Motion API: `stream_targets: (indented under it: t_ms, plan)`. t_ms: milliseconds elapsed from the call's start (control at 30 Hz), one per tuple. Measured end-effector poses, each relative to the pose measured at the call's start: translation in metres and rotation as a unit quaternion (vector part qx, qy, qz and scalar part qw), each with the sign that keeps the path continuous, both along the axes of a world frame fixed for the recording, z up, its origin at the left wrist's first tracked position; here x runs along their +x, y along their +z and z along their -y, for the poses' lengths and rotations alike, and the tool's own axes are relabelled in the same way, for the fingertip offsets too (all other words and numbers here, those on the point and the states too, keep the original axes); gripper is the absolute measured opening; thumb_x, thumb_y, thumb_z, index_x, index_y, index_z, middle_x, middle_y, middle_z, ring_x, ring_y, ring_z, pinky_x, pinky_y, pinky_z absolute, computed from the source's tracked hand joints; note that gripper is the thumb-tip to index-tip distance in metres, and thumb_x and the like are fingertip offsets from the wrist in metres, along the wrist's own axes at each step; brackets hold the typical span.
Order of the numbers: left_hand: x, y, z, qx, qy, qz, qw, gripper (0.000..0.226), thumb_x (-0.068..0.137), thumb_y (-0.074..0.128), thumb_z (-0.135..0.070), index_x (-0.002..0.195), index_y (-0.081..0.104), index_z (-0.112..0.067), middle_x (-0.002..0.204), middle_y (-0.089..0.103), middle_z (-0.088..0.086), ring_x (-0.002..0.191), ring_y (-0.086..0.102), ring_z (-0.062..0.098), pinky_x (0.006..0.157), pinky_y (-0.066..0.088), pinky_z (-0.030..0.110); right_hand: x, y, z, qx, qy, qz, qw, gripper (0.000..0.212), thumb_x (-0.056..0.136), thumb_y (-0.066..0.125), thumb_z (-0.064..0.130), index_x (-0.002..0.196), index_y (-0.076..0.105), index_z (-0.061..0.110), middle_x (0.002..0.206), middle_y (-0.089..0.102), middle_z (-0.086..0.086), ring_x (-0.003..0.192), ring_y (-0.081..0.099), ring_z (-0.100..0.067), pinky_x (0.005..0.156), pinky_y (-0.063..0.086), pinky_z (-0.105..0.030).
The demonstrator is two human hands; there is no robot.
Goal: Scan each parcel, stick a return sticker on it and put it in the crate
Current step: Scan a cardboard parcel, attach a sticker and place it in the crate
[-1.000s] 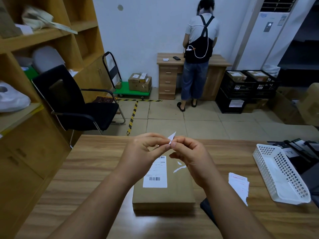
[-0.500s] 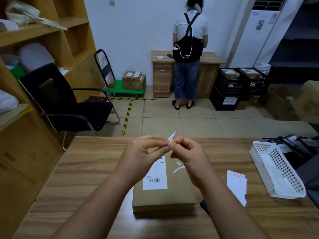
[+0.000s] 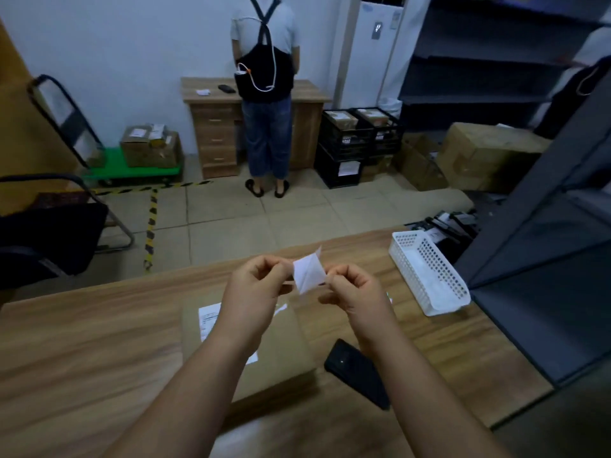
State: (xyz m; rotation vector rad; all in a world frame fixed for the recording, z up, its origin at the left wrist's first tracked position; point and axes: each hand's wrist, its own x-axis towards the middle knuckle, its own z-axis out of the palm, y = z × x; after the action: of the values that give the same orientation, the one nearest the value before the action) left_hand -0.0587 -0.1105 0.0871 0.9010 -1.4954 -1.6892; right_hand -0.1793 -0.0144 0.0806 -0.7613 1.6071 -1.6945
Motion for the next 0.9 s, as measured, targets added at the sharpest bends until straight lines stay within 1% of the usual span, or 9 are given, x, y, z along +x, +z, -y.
stream_targets:
  t_ms: [133, 200, 300, 400, 467, 533, 600, 733, 900]
  plan:
    - [-0.054, -0.014, -0.025, -0.019, -0.041, 0.011, 0.999, 0.013, 0.092, 0.062, -0.013, 0.081, 0.068, -0.011, 0.079, 0.072, 0.000, 0.077, 0.066, 0.016, 0.070, 0.052, 0.029, -0.042, -0.008, -0.030, 0.024, -0.052, 0.061, 0.996, 0.012, 0.093, 0.055, 0.005, 0.086, 0.063, 0.007, 0.093, 0.070, -0.010, 0.088, 0.067, -0.018, 0.075, 0.055, -0.031]
    - [-0.082, -0.021, -0.038, -0.033, -0.057, 0.033, 0.997, 0.012, 0.093, 0.062, -0.016, 0.085, 0.068, -0.010, 0.081, 0.073, 0.001, 0.078, 0.067, 0.018, 0.072, 0.054, 0.031, -0.064, -0.012, -0.040, 0.016, -0.061, 0.086, 0.994, 0.006, 0.093, 0.060, 0.010, 0.094, 0.065, 0.007, 0.091, 0.069, -0.010, 0.085, 0.066, -0.017, 0.074, 0.057, -0.029]
    - [-0.127, -0.031, -0.054, -0.048, -0.073, 0.062, 0.994, 0.012, 0.093, 0.063, -0.017, 0.084, 0.070, -0.012, 0.081, 0.074, -0.001, 0.080, 0.068, 0.014, 0.078, 0.054, 0.032, -0.104, -0.024, -0.054, 0.046, -0.079, 0.067, 0.994, 0.015, 0.090, 0.068, 0.020, 0.103, 0.069, 0.012, 0.093, 0.074, -0.002, 0.087, 0.069, -0.017, 0.069, 0.055, -0.022]
    - [-0.181, -0.043, -0.067, -0.059, -0.092, 0.102, 0.989, 0.012, 0.092, 0.063, -0.022, 0.084, 0.071, -0.019, 0.081, 0.074, -0.007, 0.081, 0.068, 0.010, 0.078, 0.053, 0.030, -0.157, -0.039, -0.070, 0.089, -0.097, 0.038, 0.991, 0.016, 0.090, 0.069, 0.027, 0.101, 0.073, 0.017, 0.092, 0.075, 0.002, 0.088, 0.072, -0.016, 0.075, 0.059, -0.028]
    - [-0.222, -0.053, -0.076, -0.079, -0.105, 0.133, 0.982, 0.013, 0.092, 0.063, -0.026, 0.082, 0.070, -0.024, 0.078, 0.072, -0.010, 0.079, 0.066, 0.008, 0.071, 0.051, 0.026, -0.198, -0.050, -0.083, 0.126, -0.103, -0.006, 0.987, 0.013, 0.090, 0.068, 0.030, 0.096, 0.075, 0.021, 0.089, 0.075, 0.006, 0.081, 0.072, -0.012, 0.079, 0.059, -0.032]
    - [-0.266, -0.064, -0.087, -0.093, -0.125, 0.158, 0.975, 0.012, 0.092, 0.064, -0.030, 0.082, 0.069, -0.025, 0.077, 0.070, -0.013, 0.076, 0.064, 0.004, 0.065, 0.046, 0.019, -0.240, -0.061, -0.097, 0.145, -0.110, -0.036, 0.983, 0.013, 0.092, 0.066, 0.032, 0.091, 0.076, 0.024, 0.084, 0.074, 0.010, 0.076, 0.070, -0.008, 0.070, 0.057, -0.025]
    - [-0.307, -0.074, -0.096, -0.100, -0.150, 0.184, 0.966, 0.014, 0.092, 0.063, -0.034, 0.085, 0.069, -0.024, 0.079, 0.070, -0.012, 0.076, 0.063, 0.002, 0.065, 0.045, 0.018, -0.278, -0.073, -0.107, 0.165, -0.112, -0.051, 0.979, 0.014, 0.094, 0.063, 0.033, 0.087, 0.074, 0.027, 0.081, 0.073, 0.011, 0.072, 0.069, -0.006, 0.064, 0.054, -0.023]
    - [-0.366, -0.095, -0.105, -0.049, -0.146, 0.198, 0.968, 0.014, 0.094, 0.061, -0.027, 0.086, 0.068, -0.018, 0.084, 0.071, -0.008, 0.082, 0.065, 0.011, 0.073, 0.052, 0.027, -0.336, -0.102, -0.110, 0.185, -0.105, -0.053, 0.976, 0.013, 0.094, 0.063, 0.031, 0.087, 0.073, 0.024, 0.086, 0.073, 0.006, 0.076, 0.071, -0.010, 0.075, 0.060, -0.035]
    - [-0.386, -0.121, -0.088, 0.089, -0.033, 0.166, 0.981, 0.016, 0.096, 0.057, -0.018, 0.080, 0.063, -0.015, 0.080, 0.073, -0.004, 0.079, 0.065, 0.016, 0.073, 0.050, 0.030, -0.384, -0.134, -0.109, 0.204, -0.095, -0.023, 0.974, 0.011, 0.094, 0.062, 0.019, 0.088, 0.066, 0.028, 0.090, 0.070, 0.001, 0.076, 0.067, -0.014, 0.064, 0.055, -0.023]
